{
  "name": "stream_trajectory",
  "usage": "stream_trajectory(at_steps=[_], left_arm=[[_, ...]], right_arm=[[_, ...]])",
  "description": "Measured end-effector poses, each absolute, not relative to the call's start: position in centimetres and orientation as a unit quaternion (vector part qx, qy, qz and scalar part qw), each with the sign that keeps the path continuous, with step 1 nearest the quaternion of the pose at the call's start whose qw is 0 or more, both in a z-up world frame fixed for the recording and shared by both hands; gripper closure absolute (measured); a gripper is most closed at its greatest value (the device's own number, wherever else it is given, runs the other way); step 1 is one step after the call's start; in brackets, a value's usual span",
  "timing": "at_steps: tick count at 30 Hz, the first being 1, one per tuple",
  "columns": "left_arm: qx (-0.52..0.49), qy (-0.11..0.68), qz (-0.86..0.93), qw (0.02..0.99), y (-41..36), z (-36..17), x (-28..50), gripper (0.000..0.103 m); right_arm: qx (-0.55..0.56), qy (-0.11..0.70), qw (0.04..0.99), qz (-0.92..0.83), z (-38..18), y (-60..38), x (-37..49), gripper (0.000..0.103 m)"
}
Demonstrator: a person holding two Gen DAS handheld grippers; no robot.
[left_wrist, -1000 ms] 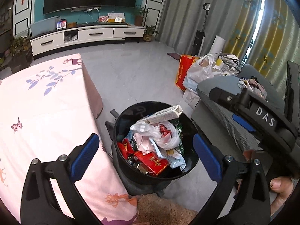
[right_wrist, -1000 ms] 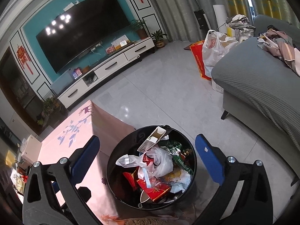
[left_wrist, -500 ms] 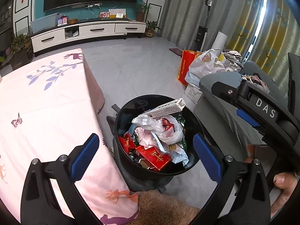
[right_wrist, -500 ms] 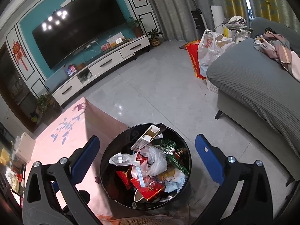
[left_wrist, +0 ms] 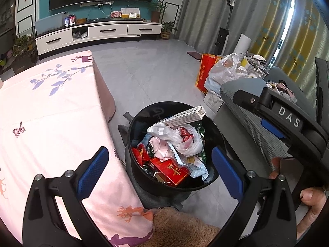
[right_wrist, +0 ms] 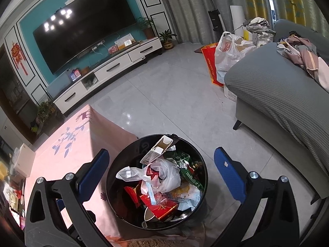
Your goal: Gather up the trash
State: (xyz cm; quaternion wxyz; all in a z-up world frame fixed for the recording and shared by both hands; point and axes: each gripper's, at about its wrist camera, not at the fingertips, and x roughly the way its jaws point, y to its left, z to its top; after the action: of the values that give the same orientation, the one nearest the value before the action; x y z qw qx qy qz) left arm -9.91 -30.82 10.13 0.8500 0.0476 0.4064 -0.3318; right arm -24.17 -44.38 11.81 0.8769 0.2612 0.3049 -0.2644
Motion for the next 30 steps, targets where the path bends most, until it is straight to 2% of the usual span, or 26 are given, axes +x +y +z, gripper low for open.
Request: stream_trajectory(at_steps=[30], left_arm=[[0.046,0.407,-0.34,0.847,-30.47,10.03,-10.05,0.003]], right_arm=[[0.257,0.312,0.875,-0.268,11.24,-44.44,-24.48,0.003]])
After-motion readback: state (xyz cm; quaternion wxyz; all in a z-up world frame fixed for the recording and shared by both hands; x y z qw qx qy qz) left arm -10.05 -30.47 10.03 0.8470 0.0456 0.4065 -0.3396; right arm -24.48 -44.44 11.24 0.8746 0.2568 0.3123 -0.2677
